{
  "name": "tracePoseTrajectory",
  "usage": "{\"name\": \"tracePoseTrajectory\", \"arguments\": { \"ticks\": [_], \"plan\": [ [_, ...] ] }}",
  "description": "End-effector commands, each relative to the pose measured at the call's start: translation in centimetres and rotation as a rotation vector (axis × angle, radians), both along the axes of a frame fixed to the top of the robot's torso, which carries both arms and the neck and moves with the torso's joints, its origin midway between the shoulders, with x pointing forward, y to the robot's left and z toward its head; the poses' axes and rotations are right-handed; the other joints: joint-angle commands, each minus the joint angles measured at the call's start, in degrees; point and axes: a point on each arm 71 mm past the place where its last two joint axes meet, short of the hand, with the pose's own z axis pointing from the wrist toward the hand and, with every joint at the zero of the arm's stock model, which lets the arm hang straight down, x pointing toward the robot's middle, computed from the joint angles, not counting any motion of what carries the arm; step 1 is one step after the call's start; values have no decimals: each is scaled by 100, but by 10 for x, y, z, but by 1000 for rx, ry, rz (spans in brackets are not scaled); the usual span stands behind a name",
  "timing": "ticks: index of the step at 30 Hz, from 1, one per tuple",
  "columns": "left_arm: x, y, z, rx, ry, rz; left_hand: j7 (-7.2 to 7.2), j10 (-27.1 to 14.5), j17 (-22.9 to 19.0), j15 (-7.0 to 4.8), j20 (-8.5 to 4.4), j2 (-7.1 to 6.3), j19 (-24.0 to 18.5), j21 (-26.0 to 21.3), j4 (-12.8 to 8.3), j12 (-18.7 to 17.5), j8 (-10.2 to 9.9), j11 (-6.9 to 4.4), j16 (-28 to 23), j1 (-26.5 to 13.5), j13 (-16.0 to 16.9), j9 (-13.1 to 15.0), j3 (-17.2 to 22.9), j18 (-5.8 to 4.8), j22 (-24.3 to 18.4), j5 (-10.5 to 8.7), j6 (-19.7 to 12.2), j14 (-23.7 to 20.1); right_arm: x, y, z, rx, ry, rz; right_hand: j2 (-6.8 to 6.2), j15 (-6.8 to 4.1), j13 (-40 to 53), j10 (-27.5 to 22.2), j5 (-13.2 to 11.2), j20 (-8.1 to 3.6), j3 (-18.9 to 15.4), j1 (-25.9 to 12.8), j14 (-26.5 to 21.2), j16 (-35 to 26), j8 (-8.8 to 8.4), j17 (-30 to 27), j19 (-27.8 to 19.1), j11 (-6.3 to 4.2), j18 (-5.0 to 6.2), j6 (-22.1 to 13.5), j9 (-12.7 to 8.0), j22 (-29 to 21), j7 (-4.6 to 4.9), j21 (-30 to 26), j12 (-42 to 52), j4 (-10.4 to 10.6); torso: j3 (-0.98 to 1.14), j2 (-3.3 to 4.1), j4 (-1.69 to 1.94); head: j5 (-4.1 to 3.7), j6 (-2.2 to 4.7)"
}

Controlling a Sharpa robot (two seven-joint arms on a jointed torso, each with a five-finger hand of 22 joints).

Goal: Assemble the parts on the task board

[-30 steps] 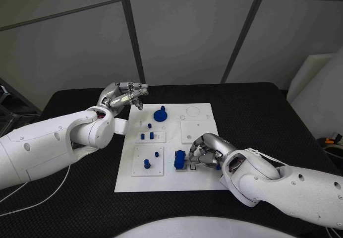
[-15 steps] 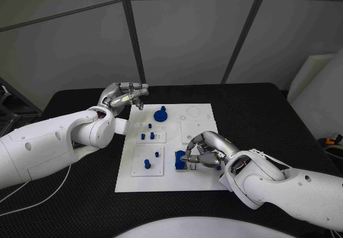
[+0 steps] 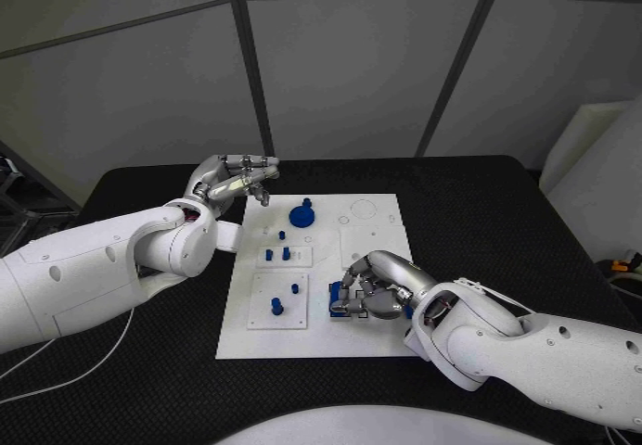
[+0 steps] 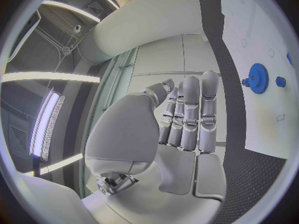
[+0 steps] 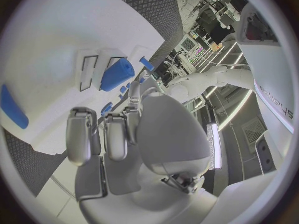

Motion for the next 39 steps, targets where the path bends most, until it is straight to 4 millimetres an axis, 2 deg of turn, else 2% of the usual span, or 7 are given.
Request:
{"name": "tracePoseTrajectory", "arguments": {
  "ticks": [1,18,23,29,32,35,39],
  "plan": [
    [0,-1,1,-5,-3,-8,3,-24,-5,9,-3,26,-47,-21,10,36,-17,-1,-18,-15,5,-6,-31,-24,-5,-7,-23,-43,0,0,-2,-55,1,5,-2,-18,-150,86,-42,-21,45,78,490,-2,-33,924,55,-19,-27,6,8,862,3,6,-15,2,1,3,-7,11,-7],
    [0,0,1,-4,-1,-6,22,-49,-16,15,1,24,-43,-35,12,55,-37,10,-12,-25,3,-16,-41,-25,-13,-8,-70,-47,8,-11,-6,-114,-23,-82,161,-35,-109,112,-71,-34,275,312,494,7,-80,947,80,-40,-34,16,-6,893,-20,26,19,-85,2,-2,-4,11,-20],
    [0,0,1,-4,-1,-5,25,-54,-18,17,2,23,-42,-38,12,58,-41,12,-10,-26,3,-18,-42,-25,-15,-7,-79,-47,8,-12,-7,-133,-17,-73,161,-35,-102,115,-100,-36,312,356,494,6,-95,947,75,-39,-33,14,-12,888,-16,21,24,-109,3,0,-4,15,-24],
    [0,0,1,-4,0,-6,28,-59,-20,18,2,22,-43,-44,10,61,-45,14,-9,-25,2,-20,-44,-24,-19,-7,-88,-48,6,-8,-11,-157,22,-20,30,-22,-120,100,-181,-30,264,288,487,-11,-103,913,50,-17,-26,36,-14,862,10,-2,-8,-95,2,0,-5,17,-27],
    [0,0,1,-3,0,-5,28,-59,-20,18,2,22,-43,-44,10,61,-45,14,-9,-25,2,-20,-44,-24,-19,-7,-88,-48,5,-7,-12,-160,37,-1,-65,-6,-137,86,-299,-18,199,173,481,-26,-96,885,28,-1,-19,47,-3,840,25,-22,-38,-42,1,0,-3,15,-29],
    [0,1,1,-3,1,-5,31,-66,-23,20,3,20,-44,-49,9,64,-48,17,-8,-26,2,-21,-45,-24,-22,-7,-96,-49,5,-7,-12,-158,41,5,-173,10,-143,80,-540,-1,118,18,477,-36,-72,868,15,15,-16,48,26,828,43,-34,-52,40,1,-4,-8,14,-30],
    [0,1,1,-3,1,-4,31,-66,-23,20,3,20,-44,-49,9,64,-48,17,-8,-26,2,-21,-45,-24,-22,-7,-96,-49,4,-11,-10,-141,36,-3,-248,22,-147,76,-590,12,10,-140,475,-43,-48,857,7,31,-13,28,60,821,60,-43,-64,123,2,0,-16,5,-23]
  ]
}}
